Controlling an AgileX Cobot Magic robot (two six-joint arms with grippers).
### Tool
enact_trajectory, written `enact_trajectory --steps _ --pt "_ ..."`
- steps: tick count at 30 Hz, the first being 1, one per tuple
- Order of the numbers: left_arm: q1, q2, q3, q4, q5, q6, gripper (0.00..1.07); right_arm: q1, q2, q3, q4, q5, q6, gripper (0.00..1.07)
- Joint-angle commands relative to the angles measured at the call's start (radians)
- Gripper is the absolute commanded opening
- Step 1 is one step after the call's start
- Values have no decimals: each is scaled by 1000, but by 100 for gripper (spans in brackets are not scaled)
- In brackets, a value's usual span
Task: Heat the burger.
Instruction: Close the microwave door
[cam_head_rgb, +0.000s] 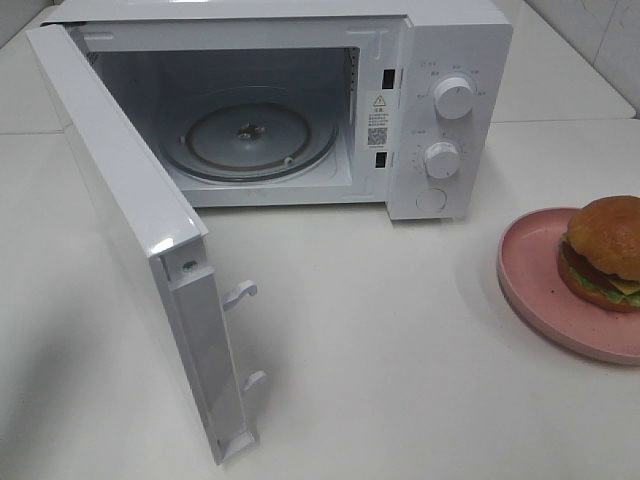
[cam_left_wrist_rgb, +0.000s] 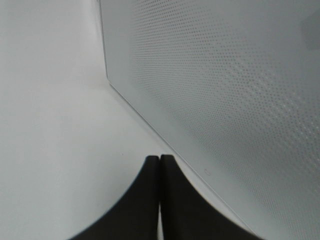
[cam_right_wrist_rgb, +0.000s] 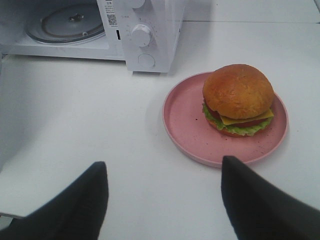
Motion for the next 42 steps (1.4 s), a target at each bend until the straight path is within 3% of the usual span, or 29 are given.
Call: enact_trajectory --steps 1,2,3,4,5,11,20,30,42 --pt "-2 31 -5 -99 -50 100 0 -4 -27 2 6 -10 -7 61" --pt "-2 60 -19 -158 -55 178 0 -4 -27 2 6 -10 -7 61" --pt "-2 74 -26 -184 -55 216 0 -4 -27 2 6 -10 -7 61" --pt "-2 74 -26 -184 -55 216 0 -4 -27 2 6 -10 -7 61" --pt "-2 104 -45 -232 -57 276 0 -4 -27 2 5 -10 -7 61" --pt "-2 188 -102 -293 -49 355 0 -4 -27 2 5 -10 -7 61" --pt "-8 276 -179 -293 -43 355 0 -4 -27 2 4 -10 0 61" --pt "-149 408 -264 -273 -126 356 0 -4 -27 2 4 -10 0 61" --pt "-237 511 -400 -264 -131 356 0 -4 -27 2 4 -10 0 61"
